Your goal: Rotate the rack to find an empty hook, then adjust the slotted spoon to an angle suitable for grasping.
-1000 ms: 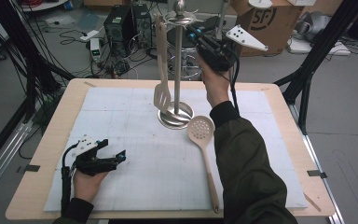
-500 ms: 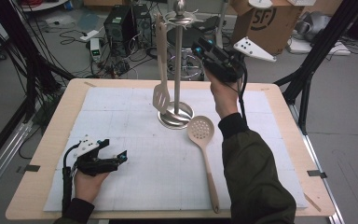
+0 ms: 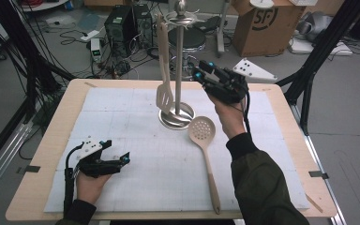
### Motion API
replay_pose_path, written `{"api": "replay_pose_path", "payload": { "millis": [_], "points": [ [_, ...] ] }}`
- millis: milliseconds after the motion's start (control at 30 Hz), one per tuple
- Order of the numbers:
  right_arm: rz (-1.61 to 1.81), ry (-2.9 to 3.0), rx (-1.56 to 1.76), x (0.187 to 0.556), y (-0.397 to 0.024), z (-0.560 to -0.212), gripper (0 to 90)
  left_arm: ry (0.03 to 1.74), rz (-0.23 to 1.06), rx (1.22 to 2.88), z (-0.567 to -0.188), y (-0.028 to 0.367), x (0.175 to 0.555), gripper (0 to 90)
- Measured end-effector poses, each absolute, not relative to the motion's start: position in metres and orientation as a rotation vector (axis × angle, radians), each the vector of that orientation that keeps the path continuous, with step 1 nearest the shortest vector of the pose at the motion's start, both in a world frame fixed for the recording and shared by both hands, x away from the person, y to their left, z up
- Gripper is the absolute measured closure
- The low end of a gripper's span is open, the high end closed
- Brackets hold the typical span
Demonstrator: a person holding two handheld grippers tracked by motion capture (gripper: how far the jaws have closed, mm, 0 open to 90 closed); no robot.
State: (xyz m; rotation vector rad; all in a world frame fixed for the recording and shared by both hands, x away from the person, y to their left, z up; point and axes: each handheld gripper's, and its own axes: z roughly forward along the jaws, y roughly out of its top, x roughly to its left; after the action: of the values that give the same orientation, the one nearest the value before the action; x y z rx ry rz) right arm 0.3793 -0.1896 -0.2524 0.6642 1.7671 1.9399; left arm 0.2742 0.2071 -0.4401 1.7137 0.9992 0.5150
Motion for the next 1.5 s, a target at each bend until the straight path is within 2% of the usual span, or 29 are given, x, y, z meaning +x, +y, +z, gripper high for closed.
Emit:
{"api": "replay_pose_path", "payload": {
  "millis": [333,633,867,1133,1333,1500],
  "points": [
    [1.919,1.833,0.667,0.367,-0.185,-0.277,56.9,1.006,0.515,1.707,-0.44,0.209,0.275,12.1],
    [1.908,1.875,0.713,0.355,-0.193,-0.299,49.9,1.006,0.516,1.708,-0.44,0.208,0.274,12.1],
    [1.866,1.932,0.758,0.345,-0.202,-0.32,50.6,1.004,0.518,1.712,-0.44,0.208,0.275,12.2],
    [1.821,2.01,0.781,0.34,-0.205,-0.333,57.1,1.006,0.52,1.715,-0.44,0.207,0.274,12.1],
    [1.783,2.068,0.829,0.338,-0.211,-0.346,66.8,1.011,0.521,1.717,-0.441,0.207,0.274,12.1],
    [1.722,2.081,0.879,0.336,-0.214,-0.356,85.2,1.007,0.525,1.723,-0.441,0.206,0.274,12.2]
  ]
}}
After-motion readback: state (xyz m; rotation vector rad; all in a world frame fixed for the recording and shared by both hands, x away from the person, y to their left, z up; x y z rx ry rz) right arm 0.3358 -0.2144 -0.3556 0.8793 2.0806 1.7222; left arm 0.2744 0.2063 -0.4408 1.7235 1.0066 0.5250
